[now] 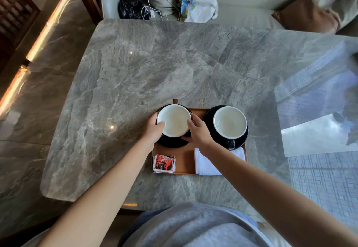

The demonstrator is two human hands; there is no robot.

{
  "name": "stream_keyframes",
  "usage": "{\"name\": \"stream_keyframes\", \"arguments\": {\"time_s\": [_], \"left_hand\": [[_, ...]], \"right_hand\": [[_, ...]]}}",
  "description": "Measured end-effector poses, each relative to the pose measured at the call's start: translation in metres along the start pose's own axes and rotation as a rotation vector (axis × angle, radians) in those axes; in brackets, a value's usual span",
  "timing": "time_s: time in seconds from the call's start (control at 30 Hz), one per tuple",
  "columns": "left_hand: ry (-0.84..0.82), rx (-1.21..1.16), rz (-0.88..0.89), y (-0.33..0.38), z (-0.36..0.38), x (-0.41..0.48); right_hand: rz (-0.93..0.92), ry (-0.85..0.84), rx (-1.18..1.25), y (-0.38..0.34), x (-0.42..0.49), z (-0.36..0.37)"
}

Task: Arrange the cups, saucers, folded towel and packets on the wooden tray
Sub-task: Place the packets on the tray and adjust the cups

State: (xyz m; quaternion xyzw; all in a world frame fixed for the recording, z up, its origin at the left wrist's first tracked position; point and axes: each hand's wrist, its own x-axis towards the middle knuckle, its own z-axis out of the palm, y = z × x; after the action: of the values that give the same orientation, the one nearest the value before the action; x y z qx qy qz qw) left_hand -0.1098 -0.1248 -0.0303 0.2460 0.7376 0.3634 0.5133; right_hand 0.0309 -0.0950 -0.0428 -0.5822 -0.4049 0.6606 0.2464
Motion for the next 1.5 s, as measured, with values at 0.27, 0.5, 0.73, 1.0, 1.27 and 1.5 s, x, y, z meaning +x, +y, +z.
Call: {"name": "stream_keyframes", "arguments": {"time_s": [0.27, 0.5, 0.73, 1.0, 1.27, 1.5], "left_hand": [[0.002, -0.049, -0.027, -0.003, 0.003, 0.0], [-0.019, -0.048, -0.04, -0.007, -0.001, 0.0], [-0.023, -0.066, -0.054, -0.008, -0.001, 0.002], [0.355, -0.032, 0.404, 0.016, 0.009, -0.035], [-0.671, -0.186, -0.243, 0.026, 0.112, -0.119], [-0.573, -0.643, -0.637, 0.031, 0.195, -0.11]], "right_hand": [[0.009, 0.021, 0.012, -0.003, -0.002, 0.002], [0.014, 0.001, 0.002, -0.007, -0.003, 0.001], [0.014, -0.005, -0.016, -0.012, -0.006, 0.002], [-0.471, 0.007, -0.582, -0.039, -0.033, -0.042], [-0.586, -0.22, -1.237, -0.078, -0.003, -0.122], [-0.476, -0.434, -1.457, -0.083, 0.02, -0.105]]}}
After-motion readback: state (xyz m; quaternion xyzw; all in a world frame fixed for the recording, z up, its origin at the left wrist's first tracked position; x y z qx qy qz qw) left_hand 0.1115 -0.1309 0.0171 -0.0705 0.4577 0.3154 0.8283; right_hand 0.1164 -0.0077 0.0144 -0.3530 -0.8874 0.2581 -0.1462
